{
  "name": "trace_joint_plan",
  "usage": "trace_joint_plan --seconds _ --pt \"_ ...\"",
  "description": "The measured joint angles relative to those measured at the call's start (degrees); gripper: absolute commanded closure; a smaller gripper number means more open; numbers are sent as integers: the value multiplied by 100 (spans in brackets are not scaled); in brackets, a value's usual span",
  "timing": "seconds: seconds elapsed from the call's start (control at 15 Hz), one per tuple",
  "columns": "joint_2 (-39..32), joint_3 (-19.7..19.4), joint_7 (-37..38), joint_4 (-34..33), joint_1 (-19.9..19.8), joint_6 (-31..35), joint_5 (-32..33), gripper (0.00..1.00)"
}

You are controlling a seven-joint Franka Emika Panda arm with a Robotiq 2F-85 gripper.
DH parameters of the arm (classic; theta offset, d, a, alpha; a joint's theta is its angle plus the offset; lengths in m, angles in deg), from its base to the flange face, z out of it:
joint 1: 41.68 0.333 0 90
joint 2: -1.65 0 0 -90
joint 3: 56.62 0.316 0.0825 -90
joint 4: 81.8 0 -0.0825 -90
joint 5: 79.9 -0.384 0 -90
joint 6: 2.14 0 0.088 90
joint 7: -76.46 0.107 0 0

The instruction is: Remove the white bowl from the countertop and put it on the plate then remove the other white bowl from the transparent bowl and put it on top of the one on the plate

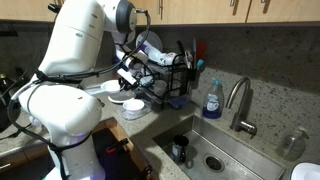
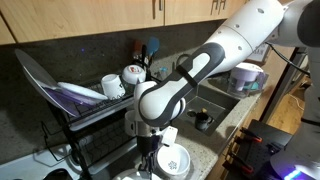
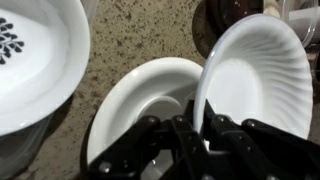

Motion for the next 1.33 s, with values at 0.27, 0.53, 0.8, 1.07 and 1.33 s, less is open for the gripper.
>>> trace_joint_plan --seconds 0.27,0.53,0.8,1.07,1.33 --pt "-278 -41 397 -359 -18 157 305 98" --pt "-586 -106 722 -620 -29 174 540 98" --pt "-921 -156 923 -814 -46 182 690 98" --pt "-1080 -157 1119 -853 -23 283 844 98" --pt "-1204 -164 1173 -918 -24 292 909 98"
